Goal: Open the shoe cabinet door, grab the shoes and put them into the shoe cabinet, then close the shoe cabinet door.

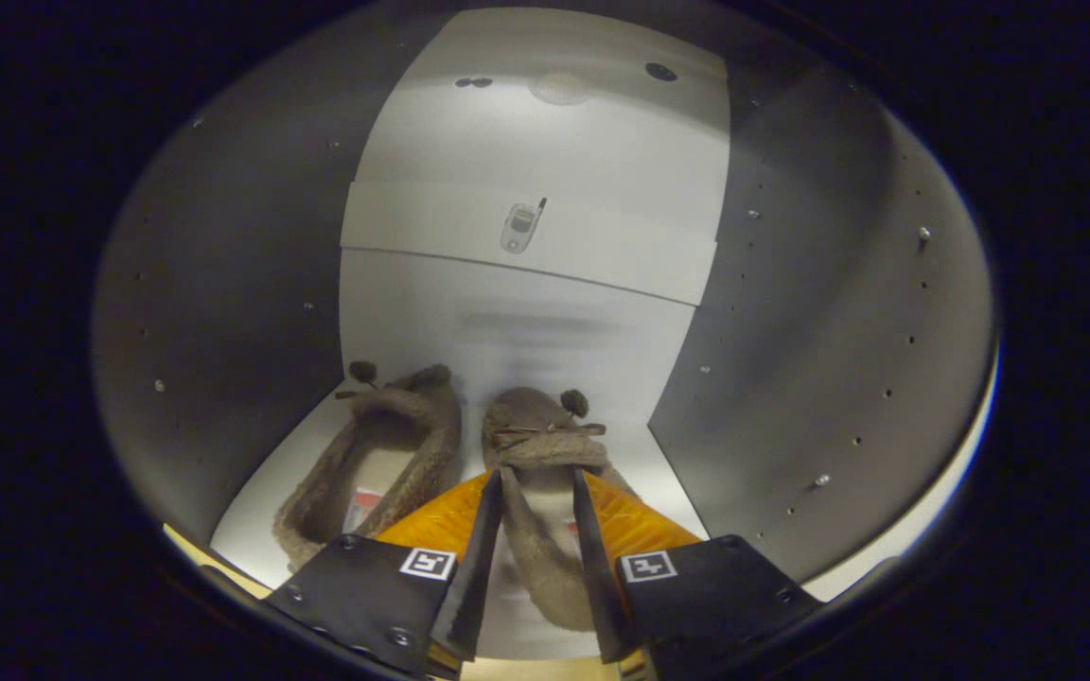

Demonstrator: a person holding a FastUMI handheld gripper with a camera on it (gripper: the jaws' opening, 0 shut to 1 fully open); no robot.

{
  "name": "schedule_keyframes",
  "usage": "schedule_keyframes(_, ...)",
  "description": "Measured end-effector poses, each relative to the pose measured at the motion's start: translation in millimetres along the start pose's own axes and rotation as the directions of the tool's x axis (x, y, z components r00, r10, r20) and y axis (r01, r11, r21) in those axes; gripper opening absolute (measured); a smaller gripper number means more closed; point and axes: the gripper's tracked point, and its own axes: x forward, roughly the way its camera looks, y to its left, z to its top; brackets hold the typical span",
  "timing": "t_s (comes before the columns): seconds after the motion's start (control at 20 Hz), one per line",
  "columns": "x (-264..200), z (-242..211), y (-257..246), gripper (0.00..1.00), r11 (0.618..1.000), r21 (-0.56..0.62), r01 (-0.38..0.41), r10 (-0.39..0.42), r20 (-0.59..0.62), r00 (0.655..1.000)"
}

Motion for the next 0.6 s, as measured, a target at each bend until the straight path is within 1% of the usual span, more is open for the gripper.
schedule_keyframes(0.3,-54,3,-7,0.49,0.998,0.048,0.026,-0.028,0.038,0.999)
schedule_keyframes(0.6,-133,-6,-13,0.49,0.992,0.101,0.069,-0.076,0.069,0.995)
